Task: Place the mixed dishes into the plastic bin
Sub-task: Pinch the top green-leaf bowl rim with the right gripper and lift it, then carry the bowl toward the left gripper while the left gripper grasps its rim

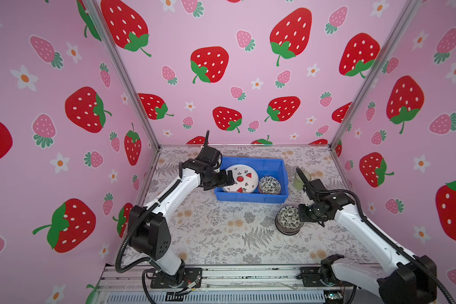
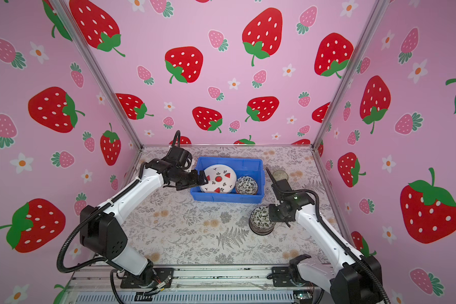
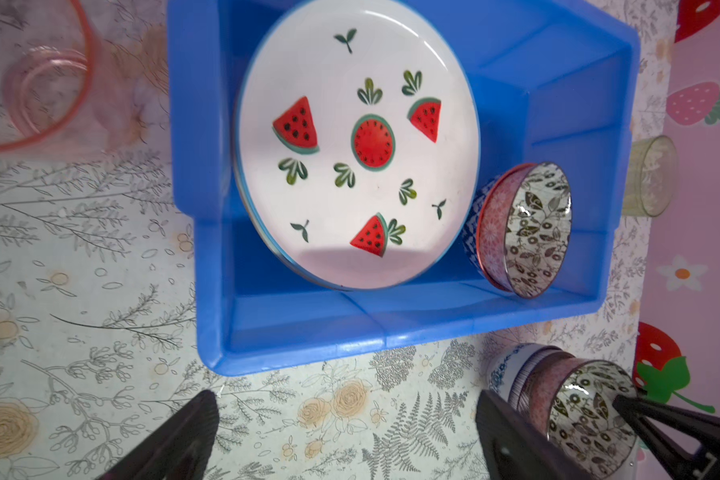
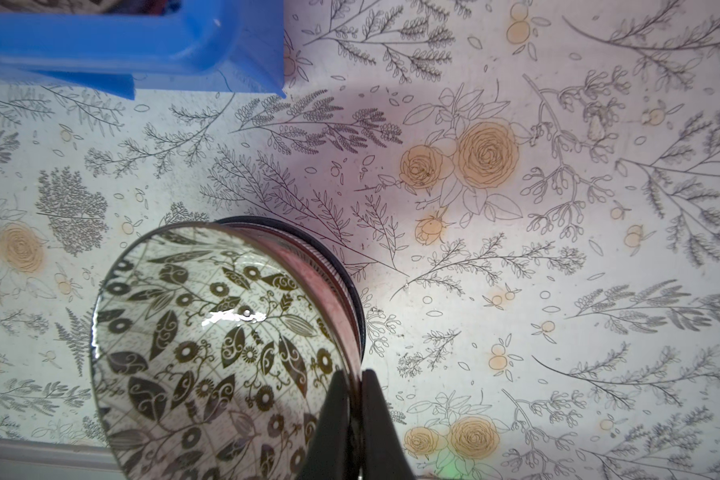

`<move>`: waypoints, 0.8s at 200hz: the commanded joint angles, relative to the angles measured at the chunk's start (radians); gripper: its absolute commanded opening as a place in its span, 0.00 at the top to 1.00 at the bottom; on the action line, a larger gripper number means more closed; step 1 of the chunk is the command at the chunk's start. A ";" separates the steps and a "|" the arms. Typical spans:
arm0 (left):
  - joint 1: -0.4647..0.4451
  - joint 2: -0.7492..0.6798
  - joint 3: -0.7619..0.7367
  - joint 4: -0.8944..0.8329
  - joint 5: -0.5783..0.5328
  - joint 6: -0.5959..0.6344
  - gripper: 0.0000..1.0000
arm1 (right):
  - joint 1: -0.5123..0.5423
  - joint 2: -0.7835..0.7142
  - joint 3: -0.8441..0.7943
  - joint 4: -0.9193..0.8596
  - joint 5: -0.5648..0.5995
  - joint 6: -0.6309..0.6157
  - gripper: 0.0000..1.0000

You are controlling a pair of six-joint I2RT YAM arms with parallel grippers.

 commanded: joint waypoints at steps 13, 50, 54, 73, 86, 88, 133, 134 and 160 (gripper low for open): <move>-0.106 -0.069 -0.048 0.039 0.011 -0.110 0.01 | 0.006 0.009 0.107 -0.030 0.002 -0.041 1.00; -0.220 -0.099 -0.062 0.063 -0.037 -0.175 0.01 | 0.018 0.064 0.190 -0.030 -0.039 -0.076 1.00; -0.229 -0.098 -0.064 0.066 -0.044 -0.182 0.01 | 0.022 0.074 0.201 -0.030 -0.040 -0.079 1.00; -0.265 -0.095 -0.073 0.085 -0.061 -0.206 0.01 | 0.059 0.126 0.252 -0.026 -0.043 -0.088 1.00; -0.286 -0.086 -0.069 0.089 -0.074 -0.219 0.01 | 0.092 0.168 0.291 -0.019 -0.042 -0.094 1.00; -0.290 -0.086 -0.068 0.088 -0.077 -0.220 0.01 | 0.097 0.176 0.297 -0.017 -0.043 -0.096 1.00; -0.342 -0.083 -0.068 0.073 -0.149 -0.251 0.00 | 0.210 0.323 0.421 0.025 -0.052 -0.110 1.00; -0.343 -0.084 -0.070 0.075 -0.149 -0.252 0.00 | 0.213 0.327 0.424 0.027 -0.052 -0.110 1.00; -0.343 -0.101 -0.106 0.074 -0.168 -0.274 0.01 | 0.261 0.405 0.496 0.045 -0.066 -0.122 1.00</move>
